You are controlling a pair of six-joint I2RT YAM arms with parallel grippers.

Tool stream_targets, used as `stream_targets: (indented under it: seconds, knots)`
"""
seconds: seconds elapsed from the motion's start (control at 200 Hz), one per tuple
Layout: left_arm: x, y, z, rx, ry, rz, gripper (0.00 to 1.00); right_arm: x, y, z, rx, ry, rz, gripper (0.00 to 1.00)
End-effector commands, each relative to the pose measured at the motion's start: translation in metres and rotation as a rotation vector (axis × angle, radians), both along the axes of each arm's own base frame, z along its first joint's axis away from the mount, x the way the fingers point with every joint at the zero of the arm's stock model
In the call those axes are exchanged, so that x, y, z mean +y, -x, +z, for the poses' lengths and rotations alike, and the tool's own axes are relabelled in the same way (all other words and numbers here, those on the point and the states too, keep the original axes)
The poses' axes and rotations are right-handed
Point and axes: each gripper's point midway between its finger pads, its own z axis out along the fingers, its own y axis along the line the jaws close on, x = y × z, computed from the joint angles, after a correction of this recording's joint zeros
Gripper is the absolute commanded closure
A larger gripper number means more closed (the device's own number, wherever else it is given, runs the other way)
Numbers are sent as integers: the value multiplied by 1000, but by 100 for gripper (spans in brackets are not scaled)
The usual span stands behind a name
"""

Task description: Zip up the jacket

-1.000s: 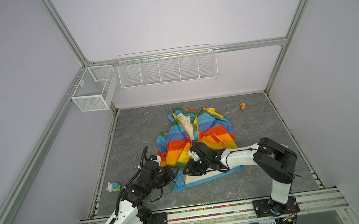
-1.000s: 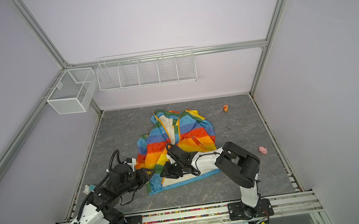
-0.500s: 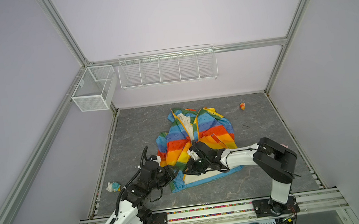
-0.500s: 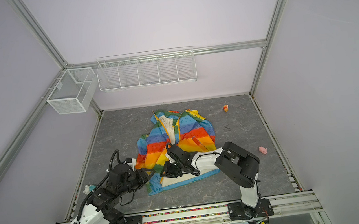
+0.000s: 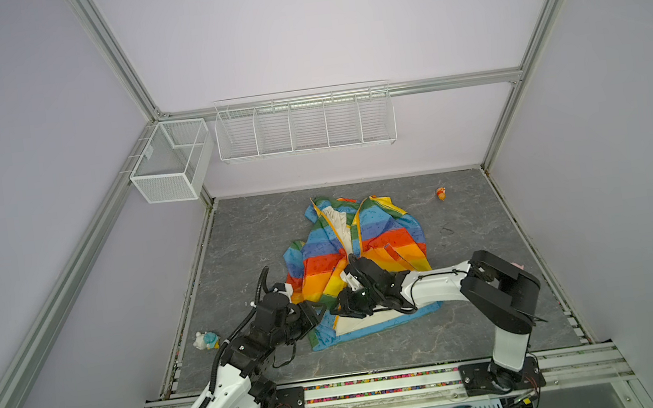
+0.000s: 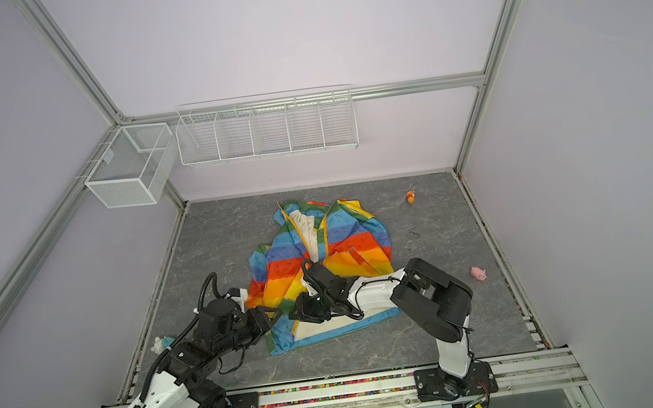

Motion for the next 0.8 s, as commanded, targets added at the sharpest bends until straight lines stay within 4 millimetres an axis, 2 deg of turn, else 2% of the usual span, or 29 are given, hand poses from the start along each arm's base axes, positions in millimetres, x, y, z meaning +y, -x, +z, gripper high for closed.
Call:
stream_targets:
  seconds: [0.0,0.165,0.43,0.515,0.61,0.795]
  knots:
    - [-1,0,0,3,11,2,50,5,-5,6,-8,-12,-20,59]
    - [-1,1,0,6,12,-1,50,7,-6,5,-2,-15,-20,56]
    - [-1,1,1,4,15,-3,50,6,-4,-1,15,-13,-26,45]
    - [-2,1,1,3,17,-4,50,6,-4,-3,24,-22,-34,45]
    - [-2,1,1,3,19,-8,50,6,-5,-2,28,-40,-43,51]
    - [-2,2,0,7,15,-9,50,6,-9,12,-4,-69,-48,56]
